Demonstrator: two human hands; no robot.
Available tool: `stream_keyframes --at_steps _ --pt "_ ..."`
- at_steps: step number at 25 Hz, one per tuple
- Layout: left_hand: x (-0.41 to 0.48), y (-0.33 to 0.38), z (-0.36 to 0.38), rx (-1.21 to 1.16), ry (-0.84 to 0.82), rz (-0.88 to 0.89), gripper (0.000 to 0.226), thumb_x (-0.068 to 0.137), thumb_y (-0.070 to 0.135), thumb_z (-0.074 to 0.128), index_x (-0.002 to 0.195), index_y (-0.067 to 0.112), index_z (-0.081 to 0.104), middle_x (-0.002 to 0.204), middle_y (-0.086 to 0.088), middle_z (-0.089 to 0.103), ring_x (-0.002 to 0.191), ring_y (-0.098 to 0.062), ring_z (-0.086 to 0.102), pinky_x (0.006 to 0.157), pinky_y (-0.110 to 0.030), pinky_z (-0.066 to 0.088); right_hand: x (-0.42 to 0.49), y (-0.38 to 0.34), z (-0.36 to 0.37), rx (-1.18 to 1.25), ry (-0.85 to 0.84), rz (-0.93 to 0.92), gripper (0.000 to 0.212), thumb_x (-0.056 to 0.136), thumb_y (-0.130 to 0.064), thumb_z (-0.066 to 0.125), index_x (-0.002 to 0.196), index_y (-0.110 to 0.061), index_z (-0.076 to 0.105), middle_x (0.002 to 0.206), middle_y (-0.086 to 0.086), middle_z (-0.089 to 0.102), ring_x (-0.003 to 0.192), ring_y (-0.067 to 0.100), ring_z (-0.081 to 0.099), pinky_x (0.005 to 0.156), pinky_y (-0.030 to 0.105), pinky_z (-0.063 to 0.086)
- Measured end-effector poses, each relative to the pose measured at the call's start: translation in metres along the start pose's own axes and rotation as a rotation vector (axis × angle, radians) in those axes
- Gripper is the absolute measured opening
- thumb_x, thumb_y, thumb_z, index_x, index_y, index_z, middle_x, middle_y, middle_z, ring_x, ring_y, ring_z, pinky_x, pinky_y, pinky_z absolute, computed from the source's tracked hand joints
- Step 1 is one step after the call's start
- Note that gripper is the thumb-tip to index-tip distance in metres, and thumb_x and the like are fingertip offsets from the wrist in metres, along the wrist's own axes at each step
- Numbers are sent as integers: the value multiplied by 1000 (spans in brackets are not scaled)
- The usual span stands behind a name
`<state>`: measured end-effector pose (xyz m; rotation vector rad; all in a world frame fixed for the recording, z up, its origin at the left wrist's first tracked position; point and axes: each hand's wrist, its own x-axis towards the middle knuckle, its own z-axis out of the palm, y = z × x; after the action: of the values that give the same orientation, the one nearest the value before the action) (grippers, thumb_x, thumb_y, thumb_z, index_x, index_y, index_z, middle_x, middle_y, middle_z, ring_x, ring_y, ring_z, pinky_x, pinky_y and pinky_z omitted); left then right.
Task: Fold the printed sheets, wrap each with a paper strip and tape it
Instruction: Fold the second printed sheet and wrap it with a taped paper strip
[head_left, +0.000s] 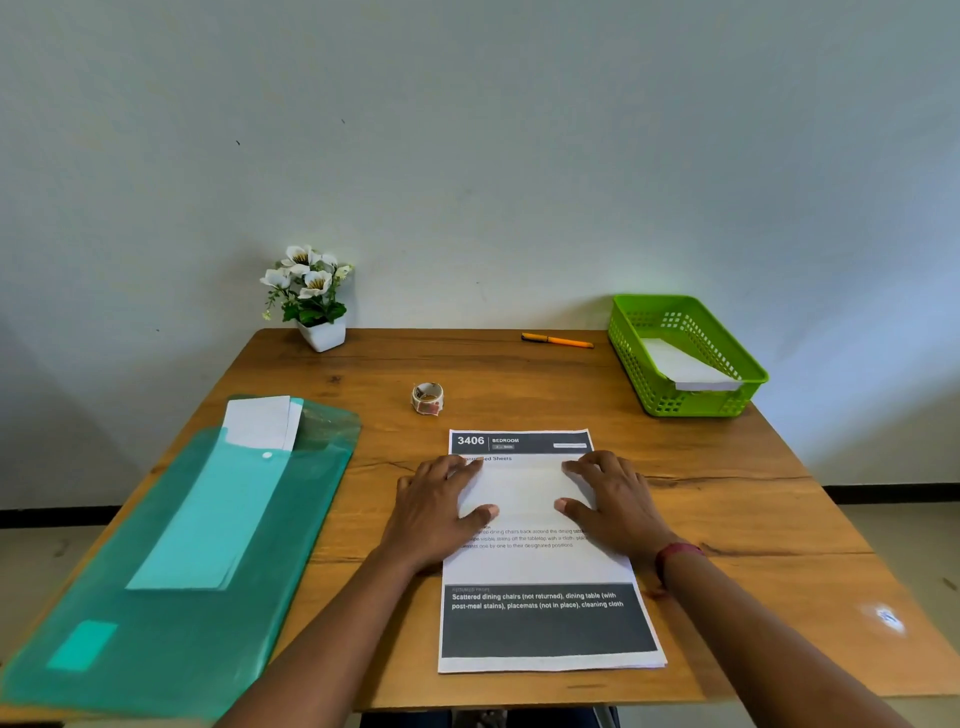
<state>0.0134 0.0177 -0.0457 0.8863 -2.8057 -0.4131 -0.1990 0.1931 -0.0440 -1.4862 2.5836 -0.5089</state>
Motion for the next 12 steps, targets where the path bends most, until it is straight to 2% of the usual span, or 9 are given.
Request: stream_keyframes --at_steps 4,7,9,12 --pt "7 0 -3 -75 -31 -20 81 82 71 58 151 40 30 143 7 39 135 -17 30 101 -41 29 2 4 5 89 26 -1 61 85 -57 63 140 -35 49 130 -5 43 126 20 37 101 37 29" --pt "18 3 -11 -111 -84 -26 92 76 66 70 152 39 25 143 -1 36 134 -24 29 105 -44 32 9 3 0 107 -57 40 69 84 -57 66 146 -37 42 133 -1 38 130 23 31 106 39 25" --pt "21 4 -12 -165 -95 -12 95 73 65 74 151 39 26 141 -3 36 132 -25 29 106 -45 32 12 2 -5 94 -116 49 71 83 -57 67 146 -38 39 135 2 35 131 25 28 109 41 24" --pt "15 2 -8 -280 -27 -14 93 70 62 79 148 37 34 137 -3 38 130 -23 32 107 -44 32 15 -2 -12 72 -149 47 71 81 -55 71 143 -37 42 133 3 33 129 25 27 106 41 25"
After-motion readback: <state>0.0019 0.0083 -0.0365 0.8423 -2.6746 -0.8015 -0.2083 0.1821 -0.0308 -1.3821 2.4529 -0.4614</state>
